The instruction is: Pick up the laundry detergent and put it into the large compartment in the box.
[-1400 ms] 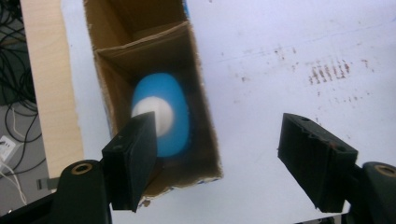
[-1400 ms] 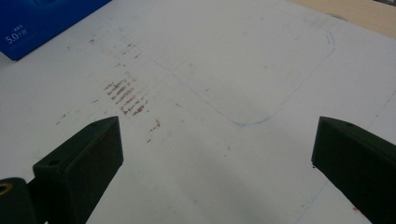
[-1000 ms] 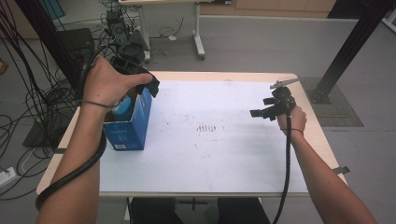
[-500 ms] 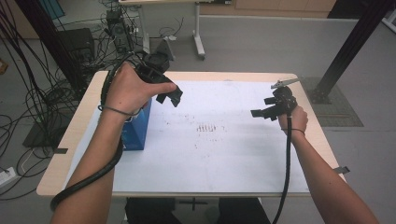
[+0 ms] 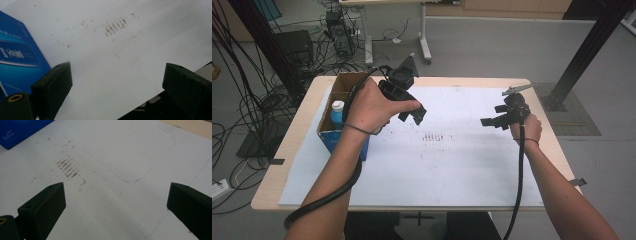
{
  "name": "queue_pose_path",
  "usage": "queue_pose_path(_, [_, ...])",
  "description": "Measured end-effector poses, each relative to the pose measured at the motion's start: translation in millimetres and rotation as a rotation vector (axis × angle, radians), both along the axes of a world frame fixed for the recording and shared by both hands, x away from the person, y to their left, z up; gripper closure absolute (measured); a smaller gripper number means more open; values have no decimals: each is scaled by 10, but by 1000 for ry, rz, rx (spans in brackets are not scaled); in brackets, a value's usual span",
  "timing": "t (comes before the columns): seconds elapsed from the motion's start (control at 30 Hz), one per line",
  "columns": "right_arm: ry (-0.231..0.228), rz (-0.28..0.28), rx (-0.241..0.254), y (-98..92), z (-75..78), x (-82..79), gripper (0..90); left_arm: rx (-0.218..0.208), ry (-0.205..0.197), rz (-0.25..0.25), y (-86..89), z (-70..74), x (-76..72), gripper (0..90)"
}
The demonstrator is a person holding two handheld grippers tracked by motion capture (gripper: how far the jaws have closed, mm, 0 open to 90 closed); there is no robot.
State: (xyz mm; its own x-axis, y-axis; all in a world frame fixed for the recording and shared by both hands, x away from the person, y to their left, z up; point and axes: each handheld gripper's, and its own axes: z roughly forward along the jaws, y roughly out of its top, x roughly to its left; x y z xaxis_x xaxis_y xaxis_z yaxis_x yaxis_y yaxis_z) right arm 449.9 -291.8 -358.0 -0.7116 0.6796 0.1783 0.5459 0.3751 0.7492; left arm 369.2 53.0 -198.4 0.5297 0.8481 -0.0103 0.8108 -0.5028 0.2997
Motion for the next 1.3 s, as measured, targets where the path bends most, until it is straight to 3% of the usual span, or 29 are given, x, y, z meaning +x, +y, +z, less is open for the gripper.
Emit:
queue_pose_path(1.03, [15, -17, -14, -98, -85, -20, 19, 16, 87, -61, -316, -756, 59, 105])
queue_pose_path(1.3, [15, -22, -20, -122, -79, -26, 19, 18, 92, -58, -326, -836, 68, 105])
